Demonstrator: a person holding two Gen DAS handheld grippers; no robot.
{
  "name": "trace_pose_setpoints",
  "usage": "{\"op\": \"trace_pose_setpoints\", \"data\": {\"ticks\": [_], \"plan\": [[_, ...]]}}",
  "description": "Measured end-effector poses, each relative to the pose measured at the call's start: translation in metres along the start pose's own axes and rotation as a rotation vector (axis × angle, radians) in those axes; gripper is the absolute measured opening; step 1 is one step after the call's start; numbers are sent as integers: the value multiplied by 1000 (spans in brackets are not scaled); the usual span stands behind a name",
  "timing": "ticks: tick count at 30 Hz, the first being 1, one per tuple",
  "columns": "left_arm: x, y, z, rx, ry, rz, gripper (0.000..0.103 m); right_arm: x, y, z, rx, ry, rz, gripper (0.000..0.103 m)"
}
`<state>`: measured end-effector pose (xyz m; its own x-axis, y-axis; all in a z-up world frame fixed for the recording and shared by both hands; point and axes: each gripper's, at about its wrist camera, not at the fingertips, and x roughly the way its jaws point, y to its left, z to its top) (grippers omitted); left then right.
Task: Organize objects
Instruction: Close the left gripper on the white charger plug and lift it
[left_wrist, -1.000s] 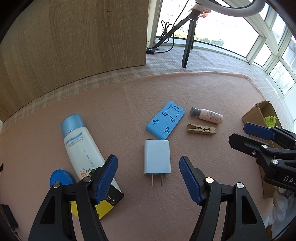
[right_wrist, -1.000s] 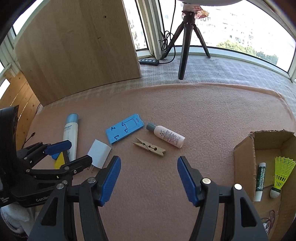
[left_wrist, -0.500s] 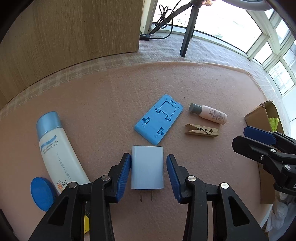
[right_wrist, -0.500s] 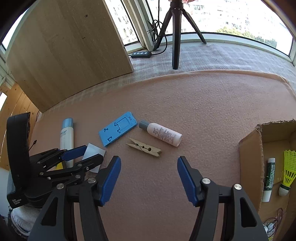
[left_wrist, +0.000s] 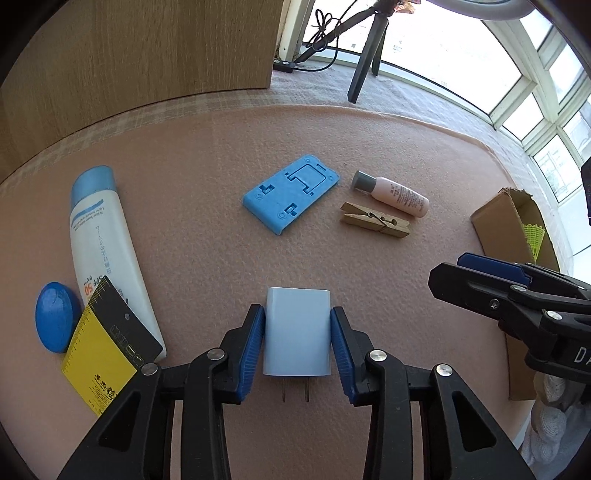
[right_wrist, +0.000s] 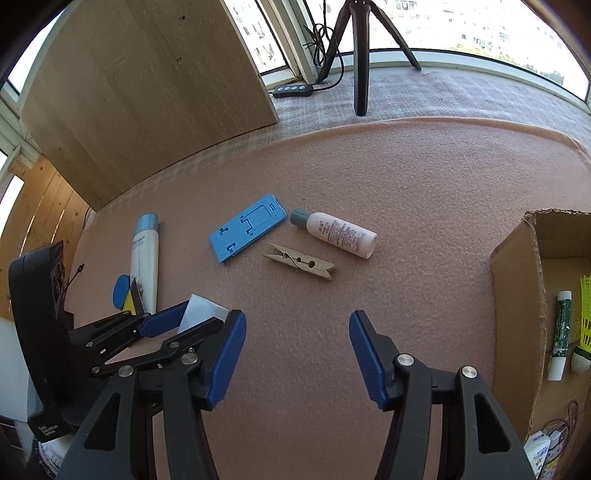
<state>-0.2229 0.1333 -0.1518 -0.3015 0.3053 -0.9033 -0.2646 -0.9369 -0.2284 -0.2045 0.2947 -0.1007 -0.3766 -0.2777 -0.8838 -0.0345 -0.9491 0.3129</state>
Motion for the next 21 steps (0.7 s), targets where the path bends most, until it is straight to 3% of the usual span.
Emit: {"op": "trace_pose_setpoints", "data": {"ticks": [8,11,14,21], "plan": [[-16,-13,-51,-80,-34,-18,40,4,4,-39,31,67,115,54],[-20,-21,-68,-51,-36,-6,41,3,7,-53,33,86,150,54],[-26,-25,-79,-27,-28,-14,52,4,11,-61,32,103,172,54],[-32,-22,-89,5,-17,-44,52,11,22,-70,10,124,184,54]]}}
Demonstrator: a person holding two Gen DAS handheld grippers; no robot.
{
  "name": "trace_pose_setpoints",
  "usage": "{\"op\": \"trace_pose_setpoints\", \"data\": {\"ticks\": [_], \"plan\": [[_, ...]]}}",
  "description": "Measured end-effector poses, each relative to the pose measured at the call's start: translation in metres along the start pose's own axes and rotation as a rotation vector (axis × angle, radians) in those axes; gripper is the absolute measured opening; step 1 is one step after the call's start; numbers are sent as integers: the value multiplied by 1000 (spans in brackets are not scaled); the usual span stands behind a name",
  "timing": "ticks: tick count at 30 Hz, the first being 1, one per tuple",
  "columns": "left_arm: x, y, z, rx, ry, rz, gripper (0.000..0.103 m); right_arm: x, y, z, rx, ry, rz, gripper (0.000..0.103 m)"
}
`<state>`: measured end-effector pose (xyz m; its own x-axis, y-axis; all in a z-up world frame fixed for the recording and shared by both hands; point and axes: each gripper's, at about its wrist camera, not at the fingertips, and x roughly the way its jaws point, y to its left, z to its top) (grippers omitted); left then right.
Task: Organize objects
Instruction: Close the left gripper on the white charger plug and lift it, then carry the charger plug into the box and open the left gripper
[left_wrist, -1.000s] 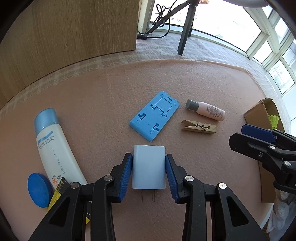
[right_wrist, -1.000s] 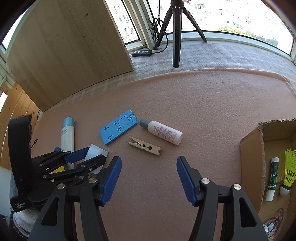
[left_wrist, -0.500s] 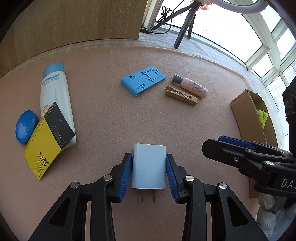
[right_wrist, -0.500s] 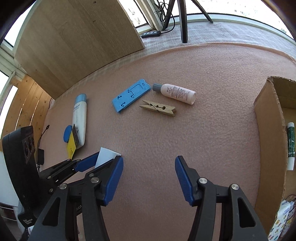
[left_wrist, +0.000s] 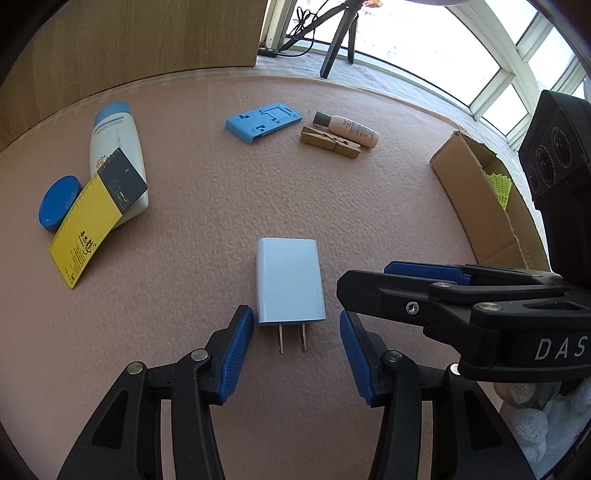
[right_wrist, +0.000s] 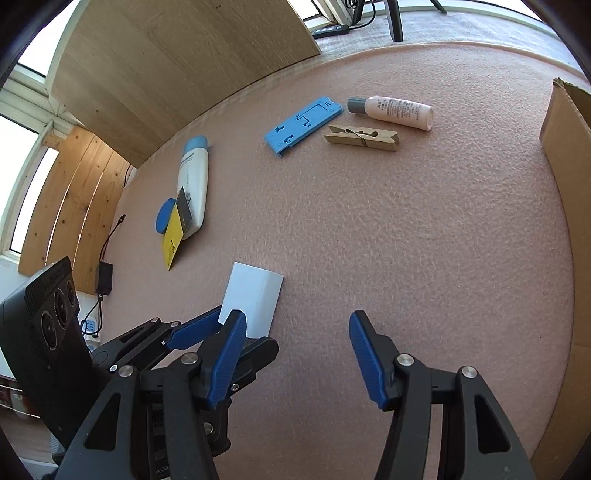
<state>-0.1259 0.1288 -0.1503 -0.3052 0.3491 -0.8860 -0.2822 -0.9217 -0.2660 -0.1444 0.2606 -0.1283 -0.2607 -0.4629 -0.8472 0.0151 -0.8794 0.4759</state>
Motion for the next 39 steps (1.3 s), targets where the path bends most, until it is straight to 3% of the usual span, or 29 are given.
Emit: {"op": "trace_pose_setpoints", "data": {"ticks": [6,9,14,18,24,30,39], "plan": [[2,5,4,-9,1,-20,51,11,9,4,-22,26,8,54],[2,7,4,-10,7,-29,43,18,12,6,-28,43,16,45],[3,10,6,-18,8,-43,42,23,14,10,-30,49,33,37],[4,8,6,-11,8,-40,41,26,19,12,-41,67,75,24],[-1,1,6,5,1,-34,41,20,24,10,-54,54,54,24],[-12,-29,12,61,-30,-44,41,-8,17,6,-46,6,42,24],[-22,-108,36,189,-79,-110,41,-81,-20,-2,3,-112,-14,24]]}}
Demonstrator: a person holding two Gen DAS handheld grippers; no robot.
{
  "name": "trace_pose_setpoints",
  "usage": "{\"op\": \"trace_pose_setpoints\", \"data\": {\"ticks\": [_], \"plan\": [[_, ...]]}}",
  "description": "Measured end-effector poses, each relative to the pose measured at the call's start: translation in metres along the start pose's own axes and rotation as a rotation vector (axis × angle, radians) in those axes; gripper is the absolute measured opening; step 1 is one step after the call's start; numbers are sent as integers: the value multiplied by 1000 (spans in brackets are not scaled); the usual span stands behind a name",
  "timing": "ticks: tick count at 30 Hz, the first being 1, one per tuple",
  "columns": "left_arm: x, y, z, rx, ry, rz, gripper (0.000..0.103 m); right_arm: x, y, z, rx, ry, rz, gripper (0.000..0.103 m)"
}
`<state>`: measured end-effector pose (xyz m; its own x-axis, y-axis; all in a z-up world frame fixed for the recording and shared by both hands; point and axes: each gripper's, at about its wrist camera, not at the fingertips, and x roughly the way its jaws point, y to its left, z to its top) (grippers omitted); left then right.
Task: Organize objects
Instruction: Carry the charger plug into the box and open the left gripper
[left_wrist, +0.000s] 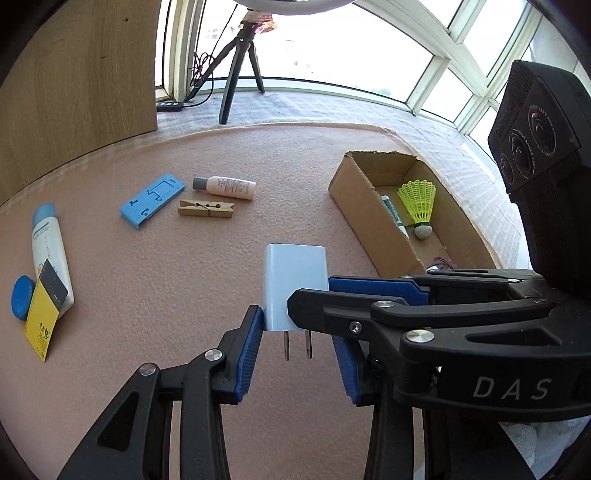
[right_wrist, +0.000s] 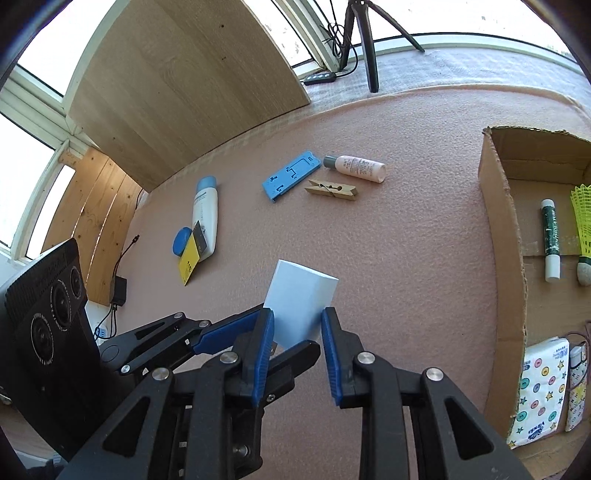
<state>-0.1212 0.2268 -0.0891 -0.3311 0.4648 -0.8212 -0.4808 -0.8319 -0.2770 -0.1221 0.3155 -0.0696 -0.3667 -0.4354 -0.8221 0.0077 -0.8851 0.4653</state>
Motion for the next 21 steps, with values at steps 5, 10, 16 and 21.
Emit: {"op": "trace_pose_setpoints", "data": {"ticks": [5,10,16,21], "plan": [[14,-49,22,77,-14,-41,41,-42,-31,1,38,-68,-50,24],[34,-92,38,148,-5,-83,41,-74,-67,-1,86,-116,-88,24],[61,-131,51,198,26,-123,41,-98,-107,-5,148,-143,-125,24],[80,-149,52,223,55,-132,41,-100,-130,-6,179,-141,-140,24]]}}
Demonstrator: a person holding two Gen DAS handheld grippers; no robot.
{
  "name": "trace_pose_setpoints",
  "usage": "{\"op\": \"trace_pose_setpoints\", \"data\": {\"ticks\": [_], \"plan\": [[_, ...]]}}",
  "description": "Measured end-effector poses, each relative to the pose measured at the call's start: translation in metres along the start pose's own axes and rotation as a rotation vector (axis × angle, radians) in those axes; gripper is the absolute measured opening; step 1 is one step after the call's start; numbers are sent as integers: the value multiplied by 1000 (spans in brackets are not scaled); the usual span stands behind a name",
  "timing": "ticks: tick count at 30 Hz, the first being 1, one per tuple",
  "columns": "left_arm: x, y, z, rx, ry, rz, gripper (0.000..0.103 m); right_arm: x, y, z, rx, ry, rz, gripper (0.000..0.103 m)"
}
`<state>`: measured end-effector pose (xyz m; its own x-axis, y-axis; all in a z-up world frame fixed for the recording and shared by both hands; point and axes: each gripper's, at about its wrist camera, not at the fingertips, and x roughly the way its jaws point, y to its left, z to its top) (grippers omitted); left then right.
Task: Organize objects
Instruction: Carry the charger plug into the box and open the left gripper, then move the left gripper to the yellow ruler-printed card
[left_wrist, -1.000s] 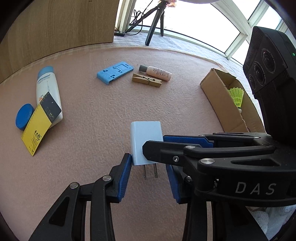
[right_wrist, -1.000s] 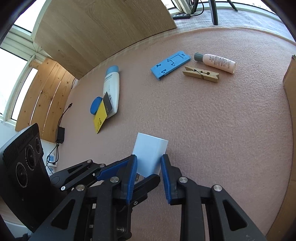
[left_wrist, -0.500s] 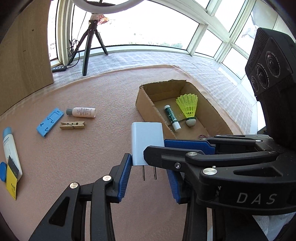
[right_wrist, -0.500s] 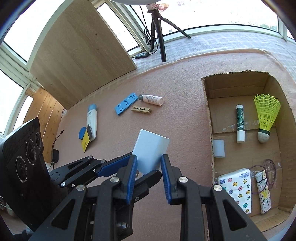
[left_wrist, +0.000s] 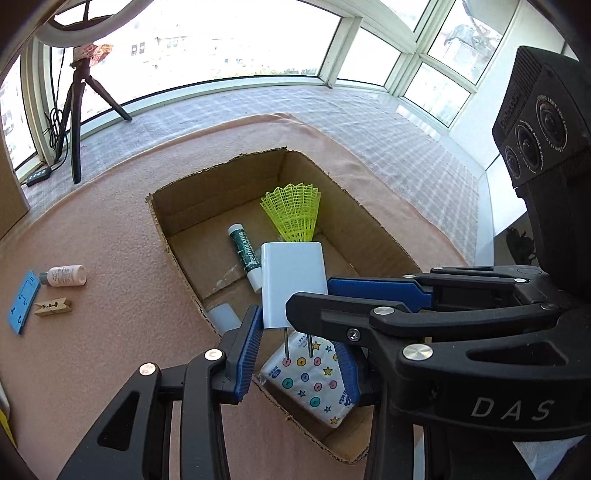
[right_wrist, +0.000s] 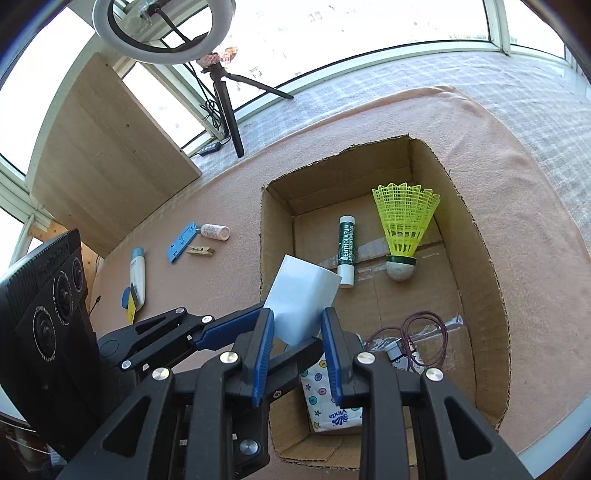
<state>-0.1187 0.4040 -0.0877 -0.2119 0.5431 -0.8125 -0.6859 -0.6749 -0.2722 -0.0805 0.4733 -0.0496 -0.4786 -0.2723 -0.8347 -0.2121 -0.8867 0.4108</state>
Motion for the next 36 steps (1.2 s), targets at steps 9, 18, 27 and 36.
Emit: {"op": "trace_pose_setpoints", "data": {"ticks": [9,18,27,36], "plan": [[12,-7,-2,31,38,-6,42,2,-15,-2,15,6,-17,24],[-14,12,-14,19,10,31,67,-10,-9,-4,-2,-60,-65,61],[-69,62,-49,-45,-31,89,67,-13,11,-14,-24,-81,-86,61],[-140,160,-105,-196,-72,220,68,-13,50,-31,-58,-108,-67,60]]}}
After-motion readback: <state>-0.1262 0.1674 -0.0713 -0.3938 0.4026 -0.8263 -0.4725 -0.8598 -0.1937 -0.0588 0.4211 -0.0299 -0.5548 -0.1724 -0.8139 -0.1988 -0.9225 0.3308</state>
